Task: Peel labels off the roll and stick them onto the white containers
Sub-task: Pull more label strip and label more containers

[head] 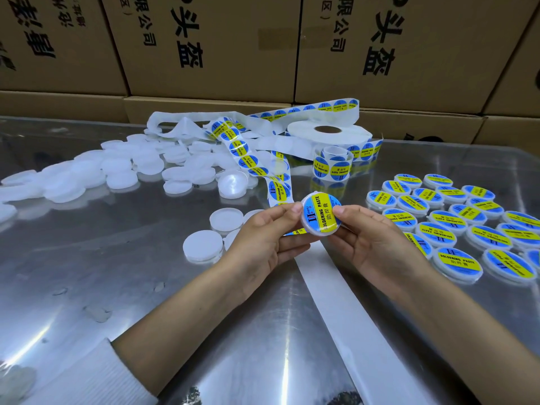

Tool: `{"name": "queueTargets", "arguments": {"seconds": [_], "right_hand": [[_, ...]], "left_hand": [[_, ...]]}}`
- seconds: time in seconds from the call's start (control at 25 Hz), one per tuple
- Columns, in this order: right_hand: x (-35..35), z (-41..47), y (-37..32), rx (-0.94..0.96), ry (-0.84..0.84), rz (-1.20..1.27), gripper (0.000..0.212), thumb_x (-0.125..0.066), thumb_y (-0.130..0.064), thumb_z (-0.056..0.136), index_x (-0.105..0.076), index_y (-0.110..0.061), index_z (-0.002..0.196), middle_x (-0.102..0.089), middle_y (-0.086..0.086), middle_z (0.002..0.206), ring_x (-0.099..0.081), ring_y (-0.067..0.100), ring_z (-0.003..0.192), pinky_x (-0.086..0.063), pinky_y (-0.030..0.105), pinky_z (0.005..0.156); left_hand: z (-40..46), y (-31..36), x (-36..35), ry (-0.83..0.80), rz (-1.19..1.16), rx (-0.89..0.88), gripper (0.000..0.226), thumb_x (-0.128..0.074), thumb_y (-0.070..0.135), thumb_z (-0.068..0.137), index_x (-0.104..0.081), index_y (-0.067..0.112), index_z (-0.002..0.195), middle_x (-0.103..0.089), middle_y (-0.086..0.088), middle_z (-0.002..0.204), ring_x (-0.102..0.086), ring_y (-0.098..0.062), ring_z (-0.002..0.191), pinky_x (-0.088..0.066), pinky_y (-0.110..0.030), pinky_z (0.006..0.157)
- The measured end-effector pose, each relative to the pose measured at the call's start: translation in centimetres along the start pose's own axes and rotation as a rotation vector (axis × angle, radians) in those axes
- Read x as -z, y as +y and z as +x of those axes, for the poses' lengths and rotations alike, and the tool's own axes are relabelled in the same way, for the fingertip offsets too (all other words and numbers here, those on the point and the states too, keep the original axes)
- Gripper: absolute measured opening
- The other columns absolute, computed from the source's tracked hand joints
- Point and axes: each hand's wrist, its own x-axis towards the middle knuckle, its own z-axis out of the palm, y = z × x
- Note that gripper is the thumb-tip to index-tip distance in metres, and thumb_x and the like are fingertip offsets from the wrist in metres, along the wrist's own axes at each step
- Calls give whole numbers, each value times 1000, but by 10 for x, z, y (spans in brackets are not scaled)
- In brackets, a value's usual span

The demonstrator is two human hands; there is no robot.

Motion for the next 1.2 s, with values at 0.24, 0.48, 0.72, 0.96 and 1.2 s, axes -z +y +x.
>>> {"name": "queueTargets", "arguments": {"seconds": [0.24, 0.48, 0.72, 0.96, 1.2], "right_hand": [[1, 1, 0, 8, -6, 18, 36, -70, -24, 63, -65, -5, 93, -73, 12, 96, -69, 18, 84, -52, 29, 87], [0, 0, 0, 20, 9, 21, 36, -72, -26, 58, -66, -7, 88, -74, 10, 90, -71, 16, 79, -54, 27, 82], [-3, -5, -1, 48, 6, -13, 30, -70, -25, 63, -65, -7, 87, -73, 12, 90, -70, 19, 82, -55, 27, 80], [-10, -7, -1, 501, 155, -551, 10, -70, -14, 81, -63, -17, 75, -69, -10, 70, -64, 3, 67, -50, 16, 65], [-11, -10, 1, 685, 257, -796, 9, -72, -29, 79, -63, -27, 78, -67, -12, 72, -63, 6, 68, -50, 22, 65]], "left_hand": [[-1, 1, -1, 9, -7, 3, 34, -52, 32, 91, -63, 13, 117, -71, -7, 108, -71, -17, 91, -54, -25, 83], [-4, 2, -3, -5, 45, -34, 44, -61, 44, 73, -67, 20, 109, -73, -3, 103, -71, -18, 93, -54, -24, 84], [-5, 0, -7, 50, 72, -114, 18, -63, 18, 87, -66, 12, 103, -75, -7, 91, -72, -18, 84, -55, -19, 74], [-9, -1, -12, 105, 118, -329, 12, -62, 1, 86, -59, -5, 96, -74, -13, 81, -71, -18, 72, -56, -23, 69], [-11, -3, -14, 172, 260, -488, 8, -66, 2, 85, -62, 10, 85, -75, -6, 82, -72, -18, 77, -58, -29, 76]]}}
